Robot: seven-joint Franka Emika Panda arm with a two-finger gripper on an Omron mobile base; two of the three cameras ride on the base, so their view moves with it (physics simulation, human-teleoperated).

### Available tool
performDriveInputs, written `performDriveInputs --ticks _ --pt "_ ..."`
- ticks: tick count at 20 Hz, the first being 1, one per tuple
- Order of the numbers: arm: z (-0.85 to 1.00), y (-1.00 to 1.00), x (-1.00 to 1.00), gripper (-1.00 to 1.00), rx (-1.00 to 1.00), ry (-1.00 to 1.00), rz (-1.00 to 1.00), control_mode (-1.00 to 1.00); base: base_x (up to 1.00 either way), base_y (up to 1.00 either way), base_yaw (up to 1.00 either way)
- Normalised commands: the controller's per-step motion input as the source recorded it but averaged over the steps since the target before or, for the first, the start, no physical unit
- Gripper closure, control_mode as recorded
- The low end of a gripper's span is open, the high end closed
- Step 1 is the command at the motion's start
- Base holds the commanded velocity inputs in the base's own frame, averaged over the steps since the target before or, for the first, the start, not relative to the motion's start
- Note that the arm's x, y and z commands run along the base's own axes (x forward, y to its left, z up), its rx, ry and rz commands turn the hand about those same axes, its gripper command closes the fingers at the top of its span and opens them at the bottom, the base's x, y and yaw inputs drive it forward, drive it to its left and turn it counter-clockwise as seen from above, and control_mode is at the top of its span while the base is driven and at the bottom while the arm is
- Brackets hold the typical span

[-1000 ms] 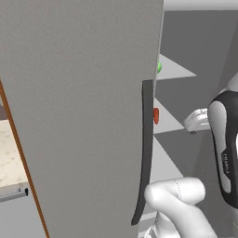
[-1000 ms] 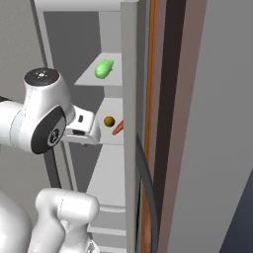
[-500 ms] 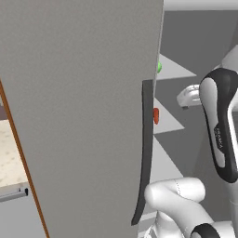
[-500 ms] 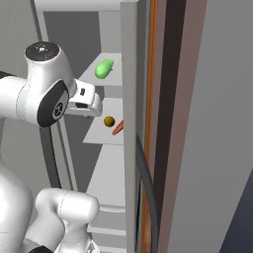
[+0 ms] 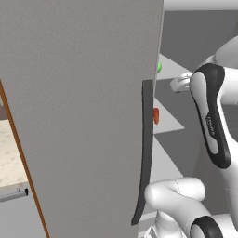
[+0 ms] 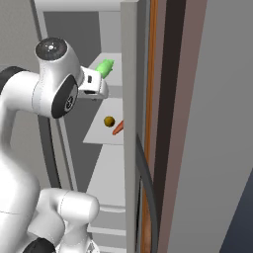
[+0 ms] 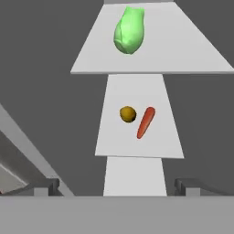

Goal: Take the corn, carrot, and lemon from the freezer and place them in the bowl on the counter.

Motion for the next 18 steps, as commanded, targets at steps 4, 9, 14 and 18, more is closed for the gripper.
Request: performDriveInputs --ticks 4,9,14,18 --pt "0.0 0.0 0.53 -1.0 0.0 -0.17 0.0 -1.0 0.0 0.0 0.0" --pt "0.34 -0.01 0.5 -1.0 0.0 -0.03 0.0 -1.0 0.0 0.0 0.0" --pt "0.46 -0.06 0.49 -1.0 0.02 0.01 0.0 -1.0 0.0 0.0 0.0" --pt "0.32 0.0 0.46 -1.0 0.0 0.03 0.0 -1.0 0.0 0.0 0.0"
